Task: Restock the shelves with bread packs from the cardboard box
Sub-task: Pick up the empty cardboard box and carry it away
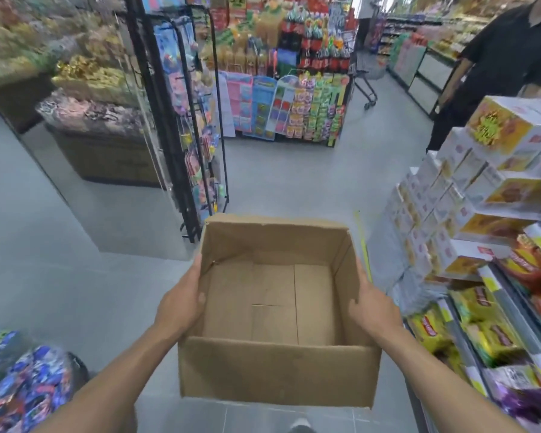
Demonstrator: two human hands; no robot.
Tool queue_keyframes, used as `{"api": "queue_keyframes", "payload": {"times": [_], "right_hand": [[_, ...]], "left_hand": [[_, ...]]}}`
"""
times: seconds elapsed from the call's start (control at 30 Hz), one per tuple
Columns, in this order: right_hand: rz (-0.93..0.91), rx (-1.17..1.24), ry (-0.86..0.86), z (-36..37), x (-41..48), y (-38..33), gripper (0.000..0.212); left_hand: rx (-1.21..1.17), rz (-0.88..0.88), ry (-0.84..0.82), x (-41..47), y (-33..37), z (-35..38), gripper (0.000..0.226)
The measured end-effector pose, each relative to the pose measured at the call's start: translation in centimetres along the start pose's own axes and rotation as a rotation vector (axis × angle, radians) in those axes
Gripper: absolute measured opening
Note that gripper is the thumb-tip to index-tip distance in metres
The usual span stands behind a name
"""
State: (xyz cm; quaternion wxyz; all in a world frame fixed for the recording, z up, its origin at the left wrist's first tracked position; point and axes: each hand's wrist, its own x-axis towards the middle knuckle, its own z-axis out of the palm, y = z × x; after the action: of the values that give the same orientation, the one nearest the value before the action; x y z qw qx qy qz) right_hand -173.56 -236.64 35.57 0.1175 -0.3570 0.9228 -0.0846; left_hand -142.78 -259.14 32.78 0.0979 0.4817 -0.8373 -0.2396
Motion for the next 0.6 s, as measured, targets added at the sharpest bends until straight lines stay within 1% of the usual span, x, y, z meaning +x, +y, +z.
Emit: {"api": "queue_keyframes", "payload": {"times": [0.17, 0.3, 0.43, 0.53, 0.6], "right_hand": [[0.052, 0.058, 0.005, 0.4, 10.3, 0.4, 0.098], [0.064, 0.058, 0.023, 0.7, 19.6, 2.6, 0.105], [0.119, 0.083, 0.025, 0.0, 27.6, 4.8, 0.103], [0.118, 0.146, 0.043, -0.7, 32.4, 6.8, 0.112], [0.138, 0.165, 0.061, -1.1, 34.9, 8.4, 0.113]], "left_hand": [[-0.011, 0.063, -0.017, 11.3, 2.8, 2.2, 0.1], [0.034, 0.086, -0.046, 21.7, 5.8, 4.8, 0.101], [0.031, 0.131, -0.079, 31.8, 9.5, 7.0, 0.107], [0.032, 0.208, -0.125, 38.6, 12.2, 8.5, 0.106], [0.069, 0.257, -0.14, 42.2, 14.3, 9.7, 0.11]]}}
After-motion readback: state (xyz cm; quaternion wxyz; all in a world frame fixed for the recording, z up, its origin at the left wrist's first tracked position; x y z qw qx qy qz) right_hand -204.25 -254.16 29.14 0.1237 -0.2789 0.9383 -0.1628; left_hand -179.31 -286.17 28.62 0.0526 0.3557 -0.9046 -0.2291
